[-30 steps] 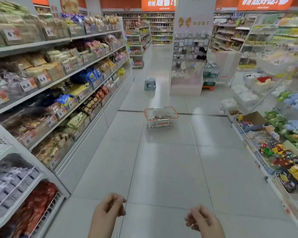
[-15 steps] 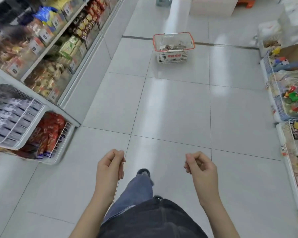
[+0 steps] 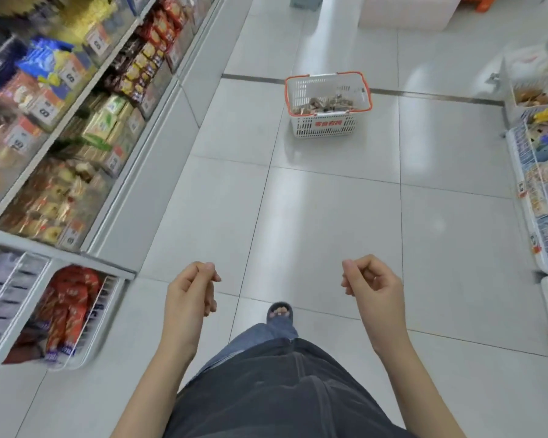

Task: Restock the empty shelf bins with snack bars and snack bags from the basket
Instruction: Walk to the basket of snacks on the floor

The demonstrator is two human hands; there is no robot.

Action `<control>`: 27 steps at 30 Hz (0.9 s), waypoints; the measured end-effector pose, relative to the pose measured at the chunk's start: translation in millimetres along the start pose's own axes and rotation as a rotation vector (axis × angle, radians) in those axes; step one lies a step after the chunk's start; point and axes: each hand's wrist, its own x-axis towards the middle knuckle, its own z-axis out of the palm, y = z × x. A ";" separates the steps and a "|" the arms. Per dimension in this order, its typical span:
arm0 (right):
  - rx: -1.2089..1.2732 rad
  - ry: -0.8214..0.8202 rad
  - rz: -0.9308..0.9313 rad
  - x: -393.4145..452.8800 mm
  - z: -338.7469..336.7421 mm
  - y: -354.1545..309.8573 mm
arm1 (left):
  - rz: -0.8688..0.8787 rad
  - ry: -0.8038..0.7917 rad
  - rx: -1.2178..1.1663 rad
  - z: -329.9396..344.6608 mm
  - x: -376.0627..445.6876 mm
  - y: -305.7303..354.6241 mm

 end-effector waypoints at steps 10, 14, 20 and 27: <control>-0.067 0.260 0.086 186.6 -20.3 -45.7 | 0.129 -0.276 -0.047 183.7 227.8 151.2; -0.061 0.224 0.081 309.4 -26.6 -74.5 | 0.106 -0.244 -0.026 245.4 312.3 193.1; -0.074 0.069 0.018 513.6 -8.3 -147.3 | 0.036 -0.063 -0.037 290.0 416.3 244.0; -0.072 -0.039 -0.033 707.5 51.9 -191.3 | -0.025 0.082 -0.044 331.3 549.9 289.9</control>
